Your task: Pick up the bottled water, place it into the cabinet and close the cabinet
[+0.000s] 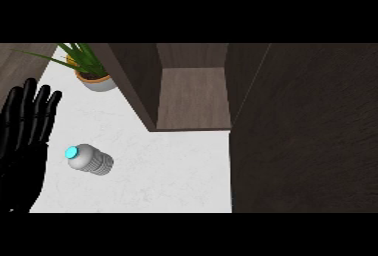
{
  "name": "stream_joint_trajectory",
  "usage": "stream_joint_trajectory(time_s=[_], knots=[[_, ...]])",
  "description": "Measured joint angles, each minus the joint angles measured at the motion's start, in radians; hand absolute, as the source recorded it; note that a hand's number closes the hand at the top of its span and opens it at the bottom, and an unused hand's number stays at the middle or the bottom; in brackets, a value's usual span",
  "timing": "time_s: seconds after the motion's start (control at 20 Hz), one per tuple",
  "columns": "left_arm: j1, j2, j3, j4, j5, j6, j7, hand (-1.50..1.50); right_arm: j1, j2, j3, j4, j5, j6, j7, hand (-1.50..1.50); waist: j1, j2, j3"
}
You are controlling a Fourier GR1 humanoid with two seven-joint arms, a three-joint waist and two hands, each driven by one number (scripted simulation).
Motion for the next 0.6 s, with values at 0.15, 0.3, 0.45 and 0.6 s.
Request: stream_joint_trajectory(time_s=[0.15, 0.3, 0.45, 0.6], knots=[[0.007, 0.003, -0.012, 0.010, 0.016, -0.036, -0.030, -1.50, 0.043, -0.002, -0.004, -0.044, 0.004, 0.010, -0.007, -1.50, 0.009, 0.001, -0.003], [0.021, 0.029, -0.007, -0.005, 0.082, -0.105, -0.042, -1.50, 0.109, 0.002, 0.027, -0.113, 0.039, 0.015, -0.015, -1.50, 0.012, 0.001, -0.004], [0.092, -0.023, -0.029, 0.053, 0.182, -0.100, 0.058, -1.50, 0.157, 0.057, 0.078, -0.093, -0.064, 0.018, 0.053, -1.50, 0.017, 0.007, -0.005], [0.154, -0.040, -0.027, 0.058, 0.270, -0.100, 0.143, -1.50, 0.225, 0.077, 0.100, -0.118, -0.151, 0.034, 0.111, -1.50, 0.017, 0.004, -0.005]])
